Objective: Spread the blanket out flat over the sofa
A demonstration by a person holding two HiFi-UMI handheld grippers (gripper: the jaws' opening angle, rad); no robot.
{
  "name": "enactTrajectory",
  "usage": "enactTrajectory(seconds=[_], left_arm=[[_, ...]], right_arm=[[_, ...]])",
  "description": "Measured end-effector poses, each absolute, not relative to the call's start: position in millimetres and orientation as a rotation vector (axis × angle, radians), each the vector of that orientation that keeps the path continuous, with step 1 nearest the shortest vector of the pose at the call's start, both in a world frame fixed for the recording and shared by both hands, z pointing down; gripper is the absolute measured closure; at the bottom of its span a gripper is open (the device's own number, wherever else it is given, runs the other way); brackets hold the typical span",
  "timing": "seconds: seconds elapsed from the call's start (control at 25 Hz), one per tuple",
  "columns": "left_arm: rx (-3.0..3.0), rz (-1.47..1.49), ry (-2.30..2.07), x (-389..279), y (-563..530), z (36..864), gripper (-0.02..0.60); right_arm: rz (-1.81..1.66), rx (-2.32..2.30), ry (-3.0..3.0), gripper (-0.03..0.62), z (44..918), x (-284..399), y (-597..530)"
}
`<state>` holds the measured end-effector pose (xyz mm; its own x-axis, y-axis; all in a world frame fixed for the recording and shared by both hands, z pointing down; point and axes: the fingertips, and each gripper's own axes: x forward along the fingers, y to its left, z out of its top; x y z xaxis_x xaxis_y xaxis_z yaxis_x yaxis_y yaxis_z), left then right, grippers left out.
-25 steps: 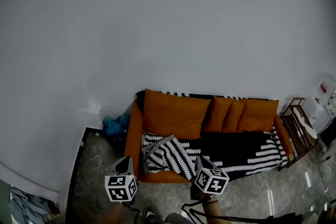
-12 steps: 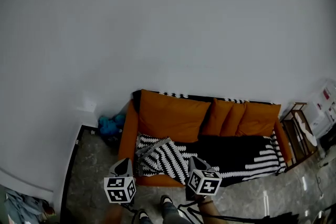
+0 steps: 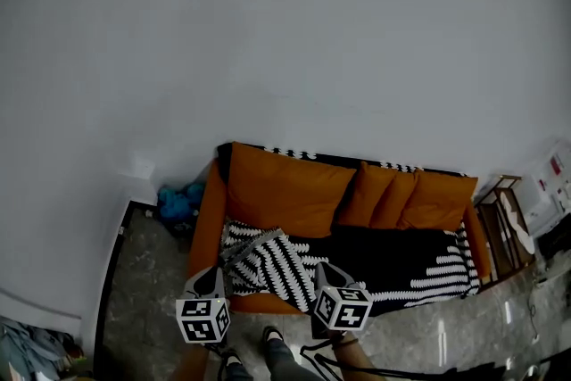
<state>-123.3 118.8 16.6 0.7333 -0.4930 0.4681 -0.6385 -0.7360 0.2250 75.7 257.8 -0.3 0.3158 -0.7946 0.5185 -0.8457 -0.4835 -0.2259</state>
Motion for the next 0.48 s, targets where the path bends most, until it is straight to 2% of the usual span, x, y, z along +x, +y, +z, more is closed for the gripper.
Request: enactTrajectory(seconds=[0.48], left_arm=[[2.465,0.652,-0.863,-97,127,82,0.591]], right_arm=[[0.954,2.367,-1.490,0.589,57,100,265]])
